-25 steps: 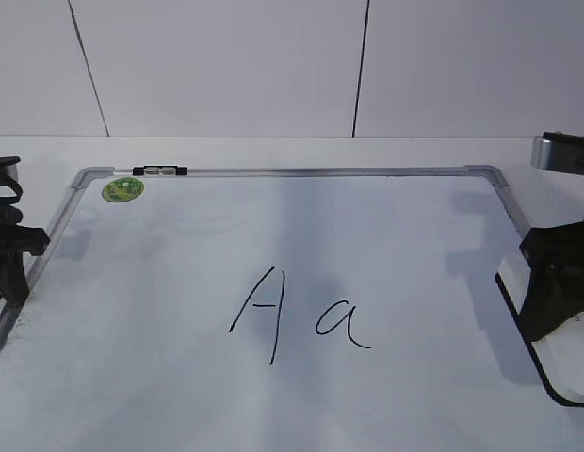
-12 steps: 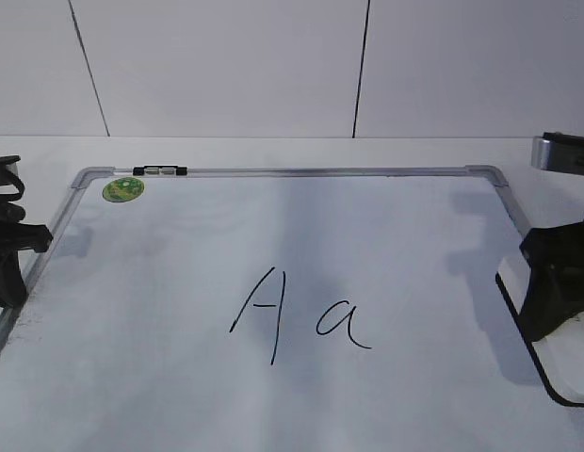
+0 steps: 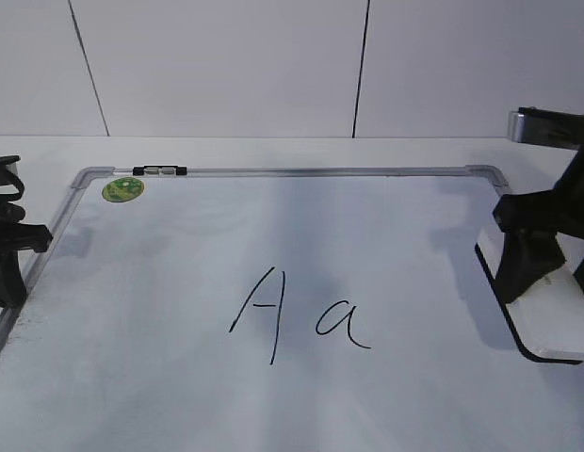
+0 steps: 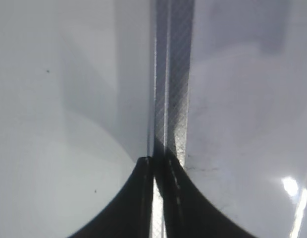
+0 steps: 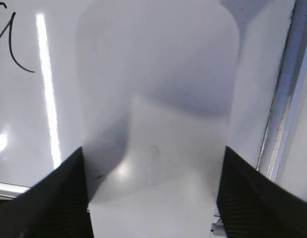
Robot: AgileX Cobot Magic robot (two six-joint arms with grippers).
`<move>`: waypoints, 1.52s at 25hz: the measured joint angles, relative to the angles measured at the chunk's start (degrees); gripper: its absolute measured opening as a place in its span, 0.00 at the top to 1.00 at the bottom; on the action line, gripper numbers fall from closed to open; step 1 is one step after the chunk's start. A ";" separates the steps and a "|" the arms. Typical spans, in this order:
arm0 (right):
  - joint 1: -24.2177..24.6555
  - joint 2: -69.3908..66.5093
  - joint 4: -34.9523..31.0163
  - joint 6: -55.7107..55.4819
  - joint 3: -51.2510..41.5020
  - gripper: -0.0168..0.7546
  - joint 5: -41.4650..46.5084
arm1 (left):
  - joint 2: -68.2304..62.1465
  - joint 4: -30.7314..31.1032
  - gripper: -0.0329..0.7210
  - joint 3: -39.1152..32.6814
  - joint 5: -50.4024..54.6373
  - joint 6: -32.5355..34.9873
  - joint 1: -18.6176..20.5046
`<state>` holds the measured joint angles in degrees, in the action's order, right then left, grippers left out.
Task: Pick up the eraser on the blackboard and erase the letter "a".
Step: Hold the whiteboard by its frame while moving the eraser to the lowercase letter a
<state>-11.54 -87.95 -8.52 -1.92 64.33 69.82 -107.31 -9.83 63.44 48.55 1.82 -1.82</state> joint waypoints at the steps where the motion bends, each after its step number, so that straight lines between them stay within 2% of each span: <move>1: -0.44 -0.79 0.14 0.00 0.76 0.27 0.00 | 0.00 0.00 0.93 0.00 0.00 0.00 0.00; 8: -7.07 -7.15 4.64 -1.48 5.56 0.27 0.00 | 0.00 0.00 0.93 0.00 0.00 0.00 0.00; 21: -17.23 -18.13 7.07 -2.26 13.79 0.28 0.00 | 0.00 0.00 0.93 0.00 0.00 0.00 0.00; 26: -18.97 -21.15 7.69 -2.26 15.47 0.27 -0.11 | 0.00 0.00 0.93 0.00 0.00 0.00 0.00; 38: -18.97 -21.67 7.99 -2.40 15.99 0.27 -0.11 | 0.00 0.00 0.93 0.00 0.00 0.00 0.00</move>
<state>-30.50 -109.62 -0.53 -4.31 80.32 69.71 -107.31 -9.83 63.44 48.55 1.82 -1.82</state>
